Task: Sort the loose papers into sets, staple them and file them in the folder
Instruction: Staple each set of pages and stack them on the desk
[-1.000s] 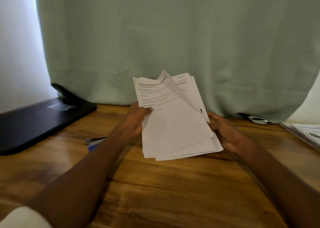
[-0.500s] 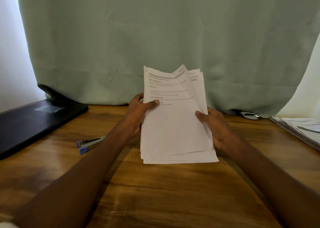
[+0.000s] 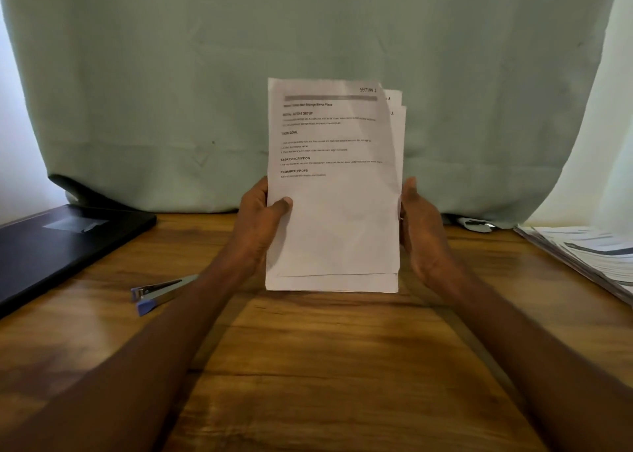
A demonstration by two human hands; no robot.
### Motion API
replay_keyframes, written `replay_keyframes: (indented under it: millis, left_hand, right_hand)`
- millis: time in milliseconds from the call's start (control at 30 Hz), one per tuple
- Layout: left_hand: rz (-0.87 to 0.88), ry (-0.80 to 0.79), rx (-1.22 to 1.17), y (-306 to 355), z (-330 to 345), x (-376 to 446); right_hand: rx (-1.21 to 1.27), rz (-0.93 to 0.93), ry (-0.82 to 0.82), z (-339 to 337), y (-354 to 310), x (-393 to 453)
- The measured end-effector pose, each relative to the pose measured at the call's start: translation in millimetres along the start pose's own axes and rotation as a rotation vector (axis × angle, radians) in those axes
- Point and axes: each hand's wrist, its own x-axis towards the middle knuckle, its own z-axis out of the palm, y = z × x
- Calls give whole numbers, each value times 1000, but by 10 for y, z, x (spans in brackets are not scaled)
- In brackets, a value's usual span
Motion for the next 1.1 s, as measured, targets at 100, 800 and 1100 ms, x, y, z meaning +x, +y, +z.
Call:
replay_keyframes:
  millis: [100, 800, 1100]
  left_hand:
    - [50, 13, 80, 43, 59, -34]
    - [83, 11, 132, -161, 264, -169]
    - [28, -44, 134, -290, 241, -168]
  right_hand:
    - [-55, -148, -29, 51, -12, -91]
    - [-140, -111, -4, 92, 132, -134]
    - [-160, -112, -39, 46, 187, -159]
